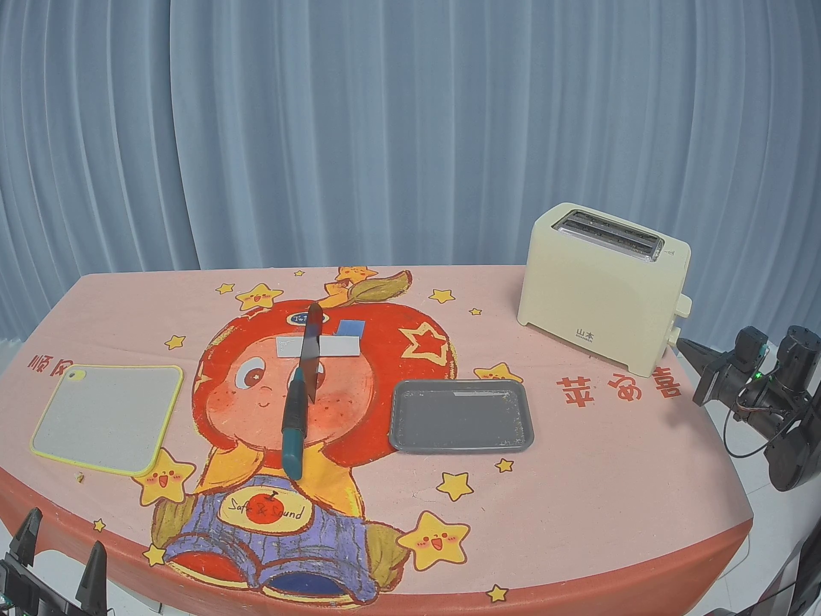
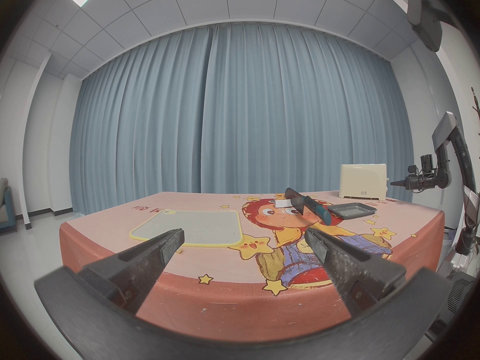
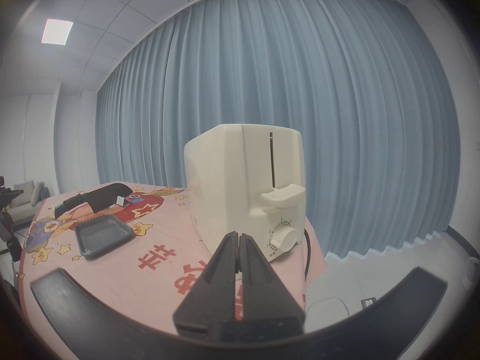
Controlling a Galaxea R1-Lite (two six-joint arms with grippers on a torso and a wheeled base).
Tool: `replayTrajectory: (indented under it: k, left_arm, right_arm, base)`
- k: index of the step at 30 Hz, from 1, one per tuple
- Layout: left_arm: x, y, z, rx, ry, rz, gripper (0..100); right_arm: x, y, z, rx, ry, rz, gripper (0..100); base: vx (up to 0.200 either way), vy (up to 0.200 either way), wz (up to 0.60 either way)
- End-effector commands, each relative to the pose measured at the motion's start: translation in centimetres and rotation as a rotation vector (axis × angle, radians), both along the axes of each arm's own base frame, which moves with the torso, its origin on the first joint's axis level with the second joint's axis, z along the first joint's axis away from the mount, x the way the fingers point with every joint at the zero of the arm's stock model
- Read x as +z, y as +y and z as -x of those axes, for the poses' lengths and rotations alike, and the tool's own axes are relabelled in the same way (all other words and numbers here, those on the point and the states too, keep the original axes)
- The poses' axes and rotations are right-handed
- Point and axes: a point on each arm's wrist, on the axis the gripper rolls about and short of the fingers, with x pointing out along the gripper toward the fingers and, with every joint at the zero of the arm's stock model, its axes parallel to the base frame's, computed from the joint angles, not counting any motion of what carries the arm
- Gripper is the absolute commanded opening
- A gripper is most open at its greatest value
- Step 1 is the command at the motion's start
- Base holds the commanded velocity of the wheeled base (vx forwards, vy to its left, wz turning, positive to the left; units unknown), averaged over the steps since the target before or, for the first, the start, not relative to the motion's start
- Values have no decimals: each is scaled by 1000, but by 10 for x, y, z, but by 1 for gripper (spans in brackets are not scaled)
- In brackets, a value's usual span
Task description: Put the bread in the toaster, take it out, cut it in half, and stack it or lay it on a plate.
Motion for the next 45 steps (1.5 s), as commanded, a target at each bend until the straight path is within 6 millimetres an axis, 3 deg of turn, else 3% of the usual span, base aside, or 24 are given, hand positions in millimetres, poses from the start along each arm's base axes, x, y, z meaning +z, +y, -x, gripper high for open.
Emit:
replayTrajectory:
  k: [1, 27, 45]
  left_arm:
    - [-5, 0, 0, 0, 2, 0, 100]
    - [-5, 0, 0, 0, 1, 0, 100]
    - [-5, 0, 0, 0, 1, 0, 100]
  right_arm:
    - [0, 2, -7, 4, -10, -10, 0]
    - [-10, -15, -25, -49, -4, -21, 0]
    - [-11, -14, -27, -46, -1, -34, 0]
  base:
    - [0, 0, 0]
    - [0, 0, 0]
    - [0, 0, 0]
